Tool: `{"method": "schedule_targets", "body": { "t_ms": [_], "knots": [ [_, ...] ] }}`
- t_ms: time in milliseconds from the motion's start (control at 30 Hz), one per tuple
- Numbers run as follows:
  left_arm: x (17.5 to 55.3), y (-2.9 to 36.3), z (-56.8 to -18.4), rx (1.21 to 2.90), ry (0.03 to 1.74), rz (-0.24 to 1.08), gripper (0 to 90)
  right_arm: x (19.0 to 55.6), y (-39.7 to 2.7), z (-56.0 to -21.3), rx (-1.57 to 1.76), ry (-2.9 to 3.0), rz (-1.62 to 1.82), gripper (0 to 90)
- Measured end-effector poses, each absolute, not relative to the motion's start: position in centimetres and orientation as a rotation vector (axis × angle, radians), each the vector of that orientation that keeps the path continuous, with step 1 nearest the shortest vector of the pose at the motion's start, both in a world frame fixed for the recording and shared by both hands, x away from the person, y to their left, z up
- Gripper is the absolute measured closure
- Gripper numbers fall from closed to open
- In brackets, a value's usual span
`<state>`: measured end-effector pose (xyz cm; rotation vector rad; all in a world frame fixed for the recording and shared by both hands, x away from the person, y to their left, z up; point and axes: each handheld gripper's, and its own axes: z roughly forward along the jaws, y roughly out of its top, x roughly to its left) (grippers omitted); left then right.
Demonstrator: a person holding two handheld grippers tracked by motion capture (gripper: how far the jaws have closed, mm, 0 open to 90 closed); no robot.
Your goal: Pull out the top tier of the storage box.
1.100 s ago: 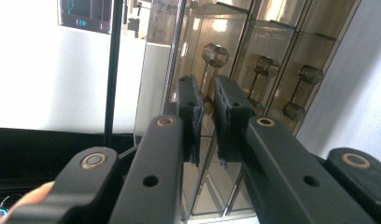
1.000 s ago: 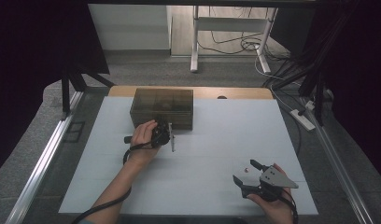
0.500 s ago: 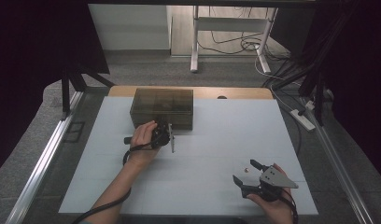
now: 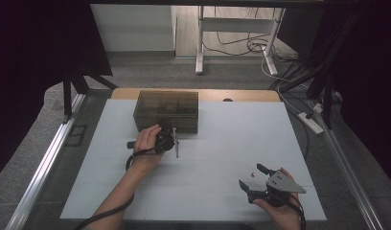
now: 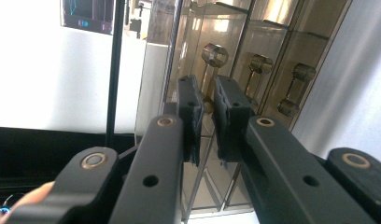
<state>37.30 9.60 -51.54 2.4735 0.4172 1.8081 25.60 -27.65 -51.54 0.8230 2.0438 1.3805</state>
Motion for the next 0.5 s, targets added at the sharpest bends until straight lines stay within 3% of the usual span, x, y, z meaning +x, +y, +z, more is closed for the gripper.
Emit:
{"method": "schedule_targets", "body": {
  "t_ms": [500],
  "knots": [
    [37.15, 9.59, -51.54, 2.473, 0.417, 1.807, 81.5, 25.64, -27.67, -51.59, 0.823, 2.045, 1.38, 12.5]
  ]
}}
